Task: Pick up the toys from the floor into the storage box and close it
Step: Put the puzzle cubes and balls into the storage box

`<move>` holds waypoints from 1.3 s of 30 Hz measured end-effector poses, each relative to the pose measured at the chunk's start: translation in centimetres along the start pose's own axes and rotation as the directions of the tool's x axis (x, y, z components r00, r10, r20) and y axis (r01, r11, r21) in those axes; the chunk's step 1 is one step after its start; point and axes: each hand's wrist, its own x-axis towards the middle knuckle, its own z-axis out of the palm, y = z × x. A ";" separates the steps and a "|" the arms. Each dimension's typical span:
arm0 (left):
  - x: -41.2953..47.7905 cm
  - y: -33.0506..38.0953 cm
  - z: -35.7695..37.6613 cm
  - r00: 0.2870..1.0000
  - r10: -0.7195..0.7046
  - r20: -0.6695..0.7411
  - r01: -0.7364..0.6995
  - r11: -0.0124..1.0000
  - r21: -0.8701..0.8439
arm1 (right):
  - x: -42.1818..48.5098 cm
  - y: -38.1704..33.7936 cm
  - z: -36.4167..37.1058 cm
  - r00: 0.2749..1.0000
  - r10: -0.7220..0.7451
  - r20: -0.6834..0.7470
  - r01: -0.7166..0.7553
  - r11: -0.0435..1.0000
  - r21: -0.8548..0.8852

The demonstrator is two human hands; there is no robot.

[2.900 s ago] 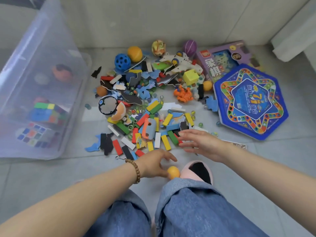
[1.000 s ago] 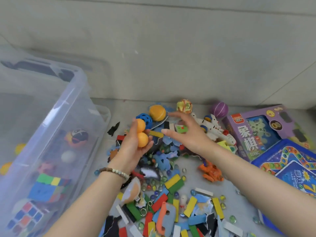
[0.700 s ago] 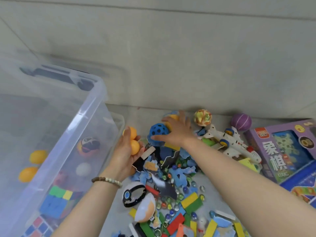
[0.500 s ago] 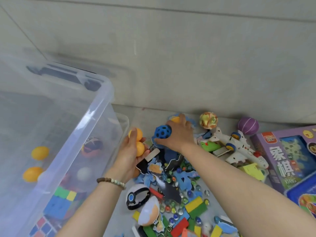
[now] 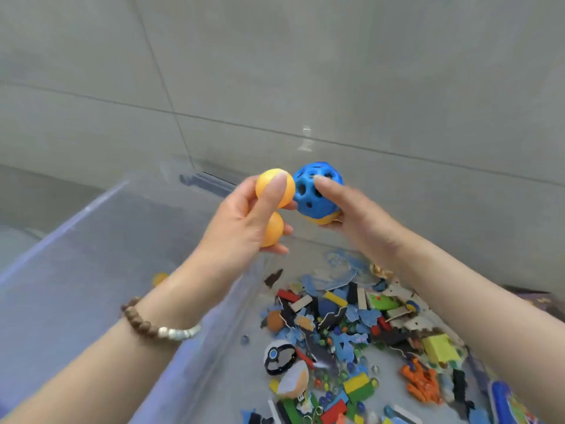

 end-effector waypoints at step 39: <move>1.1 -4.9 -10.8 0.937 -0.346 -0.046 0.344 0.938 -0.052 | 4.9 0.7 5.7 0.893 0.444 0.075 -0.448 0.859 0.247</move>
